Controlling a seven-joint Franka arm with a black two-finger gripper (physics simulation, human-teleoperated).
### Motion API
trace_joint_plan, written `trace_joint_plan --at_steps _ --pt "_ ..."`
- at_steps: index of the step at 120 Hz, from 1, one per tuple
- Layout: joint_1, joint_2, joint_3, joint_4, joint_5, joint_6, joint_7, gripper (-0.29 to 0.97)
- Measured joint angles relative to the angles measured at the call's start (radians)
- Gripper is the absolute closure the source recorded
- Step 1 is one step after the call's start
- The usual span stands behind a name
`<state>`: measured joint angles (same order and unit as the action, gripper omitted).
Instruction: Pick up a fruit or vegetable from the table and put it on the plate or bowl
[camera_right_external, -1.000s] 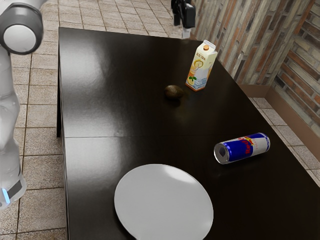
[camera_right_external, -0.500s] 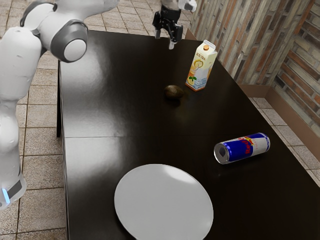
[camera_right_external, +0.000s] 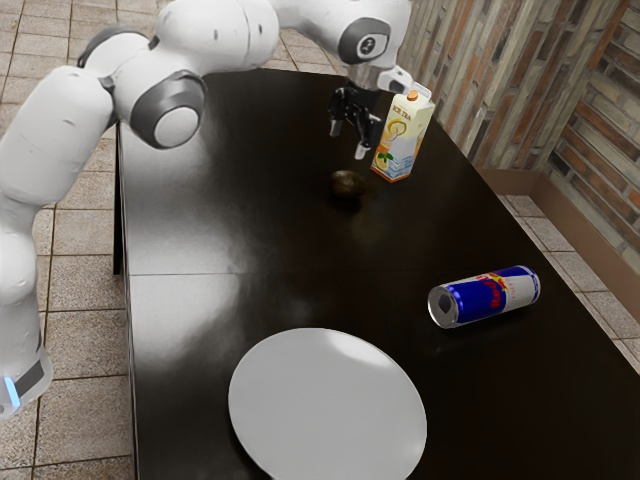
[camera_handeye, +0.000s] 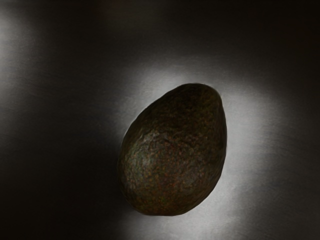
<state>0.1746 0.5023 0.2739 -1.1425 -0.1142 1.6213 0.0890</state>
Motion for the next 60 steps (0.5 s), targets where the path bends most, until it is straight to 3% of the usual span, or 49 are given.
trace_joint_plan --at_steps 60 --pt "0.003 0.069 -0.007 0.004 0.0 0.042 0.003 0.0"
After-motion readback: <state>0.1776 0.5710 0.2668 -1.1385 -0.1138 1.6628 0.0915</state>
